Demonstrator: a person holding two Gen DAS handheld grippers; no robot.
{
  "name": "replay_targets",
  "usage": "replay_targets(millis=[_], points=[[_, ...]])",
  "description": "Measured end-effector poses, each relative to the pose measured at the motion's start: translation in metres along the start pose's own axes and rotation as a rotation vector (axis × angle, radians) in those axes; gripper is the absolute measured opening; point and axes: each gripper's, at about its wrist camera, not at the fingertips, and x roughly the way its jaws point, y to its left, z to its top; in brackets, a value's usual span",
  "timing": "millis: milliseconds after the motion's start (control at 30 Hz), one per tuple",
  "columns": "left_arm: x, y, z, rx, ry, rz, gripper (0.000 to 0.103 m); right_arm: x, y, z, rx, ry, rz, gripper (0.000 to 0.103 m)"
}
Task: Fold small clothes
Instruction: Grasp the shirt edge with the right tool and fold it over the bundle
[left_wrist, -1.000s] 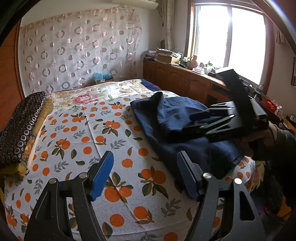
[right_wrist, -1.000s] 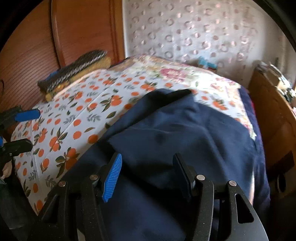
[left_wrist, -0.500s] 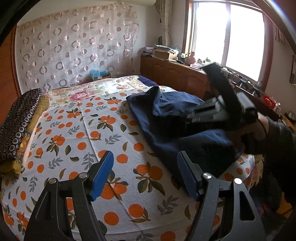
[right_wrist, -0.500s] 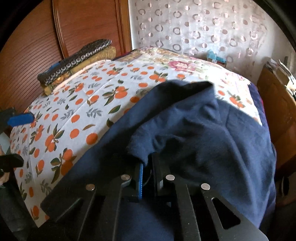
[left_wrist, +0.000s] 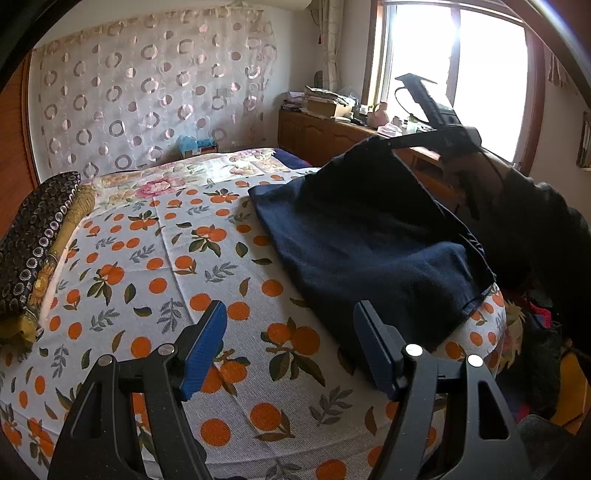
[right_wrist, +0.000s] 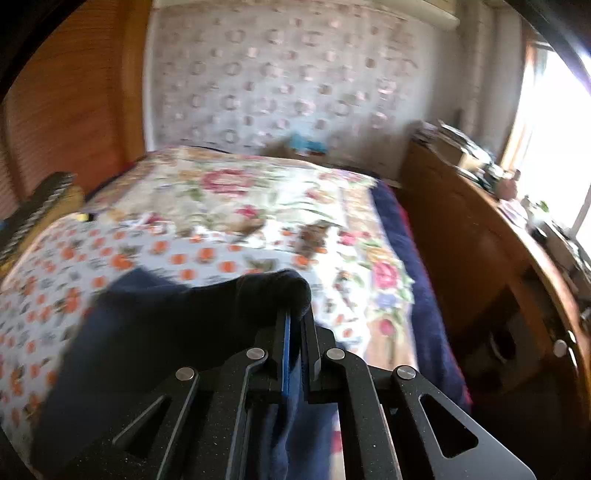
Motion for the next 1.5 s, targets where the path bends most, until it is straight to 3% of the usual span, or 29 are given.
replay_targets(millis=[200, 400, 467, 500, 733, 767, 800, 900, 1000, 1100, 1167, 1233, 1300, 1333, 1500], points=[[0.002, -0.001, -0.002, 0.0, 0.012, -0.002, 0.072, 0.032, -0.008, 0.007, 0.047, 0.022, -0.13, 0.004], [0.005, -0.002, -0.002, -0.001, 0.015, -0.008, 0.072, 0.042, 0.014, 0.012, 0.075, 0.059, -0.052, 0.007], [0.005, -0.003, -0.002, -0.001, 0.018, -0.009, 0.072, 0.052, 0.011, 0.008, 0.084, 0.104, -0.009, 0.035], [0.006, -0.004, -0.002, 0.0, 0.019, -0.01, 0.072, 0.05, -0.008, 0.007, 0.098, 0.126, 0.021, 0.043], [0.009, -0.006, -0.004, 0.007, 0.033, -0.014, 0.072, 0.079, -0.027, 0.001, 0.157, 0.21, 0.161, 0.042], [0.009, -0.007, -0.005, 0.008, 0.035, -0.015, 0.072, 0.082, -0.027, 0.001, 0.152, 0.215, 0.176, 0.03], [0.01, -0.007, -0.005, 0.009, 0.036, -0.015, 0.072, 0.082, -0.032, 0.002, 0.144, 0.21, 0.193, 0.01], [0.011, -0.008, -0.005, 0.011, 0.04, -0.016, 0.072, 0.066, -0.039, 0.007, 0.102, 0.131, 0.208, 0.005], [0.012, -0.009, -0.005, 0.012, 0.041, -0.018, 0.072, 0.043, -0.056, 0.009, 0.139, 0.032, 0.155, 0.004], [0.013, -0.01, -0.006, 0.013, 0.045, -0.021, 0.072, 0.045, -0.072, 0.009, 0.171, 0.046, 0.02, 0.004], [0.014, -0.011, -0.006, 0.018, 0.047, -0.021, 0.072, 0.055, -0.075, 0.006, 0.154, 0.08, -0.001, 0.004], [0.013, -0.011, -0.006, 0.018, 0.049, -0.022, 0.072, 0.063, -0.078, 0.004, 0.144, 0.117, -0.02, 0.012], [0.013, -0.011, -0.006, 0.019, 0.051, -0.024, 0.072, 0.06, -0.079, 0.004, 0.144, 0.129, 0.002, 0.036], [0.013, -0.011, -0.006, 0.018, 0.05, -0.026, 0.072, 0.056, -0.08, 0.002, 0.142, 0.127, 0.01, 0.04], [0.014, -0.015, -0.006, 0.021, 0.051, -0.036, 0.072, 0.005, -0.059, -0.019, 0.092, 0.091, 0.042, 0.042]])
